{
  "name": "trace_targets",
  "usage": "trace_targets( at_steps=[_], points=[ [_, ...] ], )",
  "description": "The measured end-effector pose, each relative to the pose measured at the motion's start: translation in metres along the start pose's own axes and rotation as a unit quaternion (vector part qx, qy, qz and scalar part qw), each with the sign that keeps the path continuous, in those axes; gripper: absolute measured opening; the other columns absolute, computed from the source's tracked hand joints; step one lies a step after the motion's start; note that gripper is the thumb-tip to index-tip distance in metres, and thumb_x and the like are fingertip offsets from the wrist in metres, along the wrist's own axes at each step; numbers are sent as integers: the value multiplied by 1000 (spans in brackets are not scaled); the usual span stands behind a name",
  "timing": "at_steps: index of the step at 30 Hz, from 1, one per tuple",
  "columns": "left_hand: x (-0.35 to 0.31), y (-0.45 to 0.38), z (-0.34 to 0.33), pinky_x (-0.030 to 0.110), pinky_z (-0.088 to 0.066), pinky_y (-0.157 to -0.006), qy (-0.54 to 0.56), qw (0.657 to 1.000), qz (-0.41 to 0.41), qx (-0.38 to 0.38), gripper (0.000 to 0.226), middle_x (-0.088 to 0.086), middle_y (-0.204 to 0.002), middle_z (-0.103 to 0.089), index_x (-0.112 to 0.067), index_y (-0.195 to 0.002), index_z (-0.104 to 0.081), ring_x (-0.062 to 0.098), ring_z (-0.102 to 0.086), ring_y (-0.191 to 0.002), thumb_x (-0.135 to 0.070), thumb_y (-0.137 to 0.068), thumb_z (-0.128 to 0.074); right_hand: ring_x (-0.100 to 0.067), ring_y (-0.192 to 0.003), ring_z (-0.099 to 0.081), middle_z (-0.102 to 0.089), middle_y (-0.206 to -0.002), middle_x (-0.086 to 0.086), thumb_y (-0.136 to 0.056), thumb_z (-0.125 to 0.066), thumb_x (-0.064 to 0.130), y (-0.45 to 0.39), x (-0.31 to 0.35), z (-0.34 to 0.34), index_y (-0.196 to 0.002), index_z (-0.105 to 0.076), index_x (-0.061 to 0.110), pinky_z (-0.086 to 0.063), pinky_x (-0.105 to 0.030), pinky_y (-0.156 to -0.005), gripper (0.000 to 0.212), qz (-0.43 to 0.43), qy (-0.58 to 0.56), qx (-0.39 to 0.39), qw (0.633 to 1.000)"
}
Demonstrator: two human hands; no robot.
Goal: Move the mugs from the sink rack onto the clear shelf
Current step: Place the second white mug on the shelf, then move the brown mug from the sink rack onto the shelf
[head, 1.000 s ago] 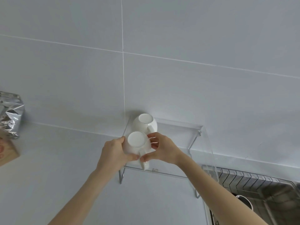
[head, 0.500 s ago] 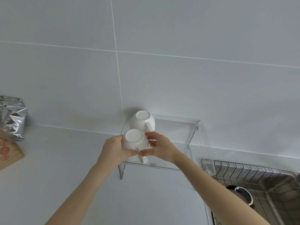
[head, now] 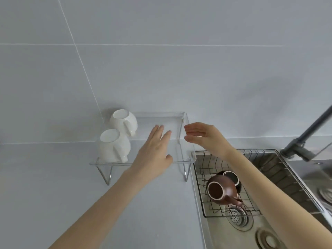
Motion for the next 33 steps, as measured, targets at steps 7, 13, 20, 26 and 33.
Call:
trace_targets(
  at_steps=[7,13,20,26,33],
  points=[
    [-80,-13,-106,28,-23,-114,113,983,-81,122,67,1,-152,-31,-17,-142,-29,16,-30,-139,-26,-84,-61,-19,-103,-62,-66,-115,-7,-79,-67,12,72,-118,74,-114,-60,12,-46,-32,-98,36,-128,81,-81,985],
    [-86,-23,-201,30,-32,-110,81,971,-26,222,71,6,-148,-36,-11,-140,-30,21,-37,-134,-23,-80,-65,-14,-100,-59,-66,-112,1,-74,-70,24,102,-197,68,-115,-60,14,-46,-27,-92,43,-216,154,-36,963],
    [-75,-27,-247,34,-33,-111,57,975,7,216,93,7,-154,-20,-14,-144,-17,24,-29,-140,-24,-71,-74,-28,-83,-62,-72,-88,-8,-75,-64,30,109,-229,44,-92,-67,14,-48,-34,-70,23,-210,260,-16,942],
    [-72,-30,-258,29,-27,-113,58,976,-4,208,99,2,-155,-21,-12,-146,-13,19,-27,-141,-27,-70,-76,-31,-71,-63,-67,-76,-8,-74,-67,26,112,-240,31,-69,-68,11,-37,-28,-56,15,-118,306,-60,943],
    [-72,-29,-249,28,-23,-114,58,976,-7,207,99,3,-156,-21,-13,-146,-12,18,-23,-142,-29,-71,-75,-25,-82,-68,-71,-78,-6,-77,-66,28,118,-230,38,-75,-71,14,-53,-36,-68,15,-126,230,-71,962]
  ],
)
Point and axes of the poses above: each hand's wrist, its own y-axis away from the middle knuckle, its own z-axis out of the back of the hand, x = y × z, the point moved 5 cm from there along -y, towards the middle knuckle
